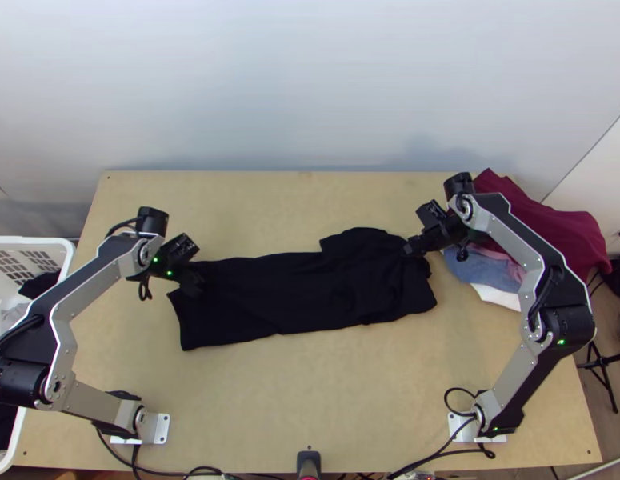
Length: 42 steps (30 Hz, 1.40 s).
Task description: Fold the t-shirt
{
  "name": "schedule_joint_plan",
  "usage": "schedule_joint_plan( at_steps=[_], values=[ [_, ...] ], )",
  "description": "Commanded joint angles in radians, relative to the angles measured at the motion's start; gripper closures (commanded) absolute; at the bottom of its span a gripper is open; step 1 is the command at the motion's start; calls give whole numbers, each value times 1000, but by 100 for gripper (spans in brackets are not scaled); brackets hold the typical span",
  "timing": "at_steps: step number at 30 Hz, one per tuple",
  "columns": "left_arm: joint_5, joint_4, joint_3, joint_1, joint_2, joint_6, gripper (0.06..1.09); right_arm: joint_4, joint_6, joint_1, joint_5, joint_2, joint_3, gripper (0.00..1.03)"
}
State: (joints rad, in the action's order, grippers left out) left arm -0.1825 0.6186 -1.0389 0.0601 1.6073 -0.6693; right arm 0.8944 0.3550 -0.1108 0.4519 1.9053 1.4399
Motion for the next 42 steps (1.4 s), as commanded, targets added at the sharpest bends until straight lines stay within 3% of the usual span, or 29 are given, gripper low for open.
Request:
schedule_joint_plan(
  at_steps=[1,6,12,14,18,21,23,24,27,36,42],
  values=[
    [6,-3,-29,-62,-23,19,10,67,-13,-3,-19,-25,51,29],
    [5,6,-105,-171,-29,16,10,104,-11,0,-76,-46,108,5],
    [-21,124,-191,-258,-12,16,10,159,-25,-3,-84,-88,185,5],
    [-38,207,-184,-243,-37,25,11,195,-44,-24,-82,-104,209,11],
    [-101,339,-161,-212,-87,100,11,210,-44,-105,-82,-163,200,40],
    [-196,478,-168,-212,-89,160,11,210,-42,-159,-79,-186,192,69],
    [-218,524,-161,-213,-104,192,11,210,-30,-193,-71,-192,185,96],
    [-221,532,-158,-221,-109,205,11,210,-25,-205,-65,-192,178,100],
    [-242,541,-154,-269,-110,240,11,210,-25,-240,-1,-186,139,100],
    [-359,564,-101,-309,-89,272,11,95,-31,-296,82,-120,-6,100],
    [-411,537,-61,-287,-69,289,11,38,-40,-300,94,-52,-21,100]
  ],
)
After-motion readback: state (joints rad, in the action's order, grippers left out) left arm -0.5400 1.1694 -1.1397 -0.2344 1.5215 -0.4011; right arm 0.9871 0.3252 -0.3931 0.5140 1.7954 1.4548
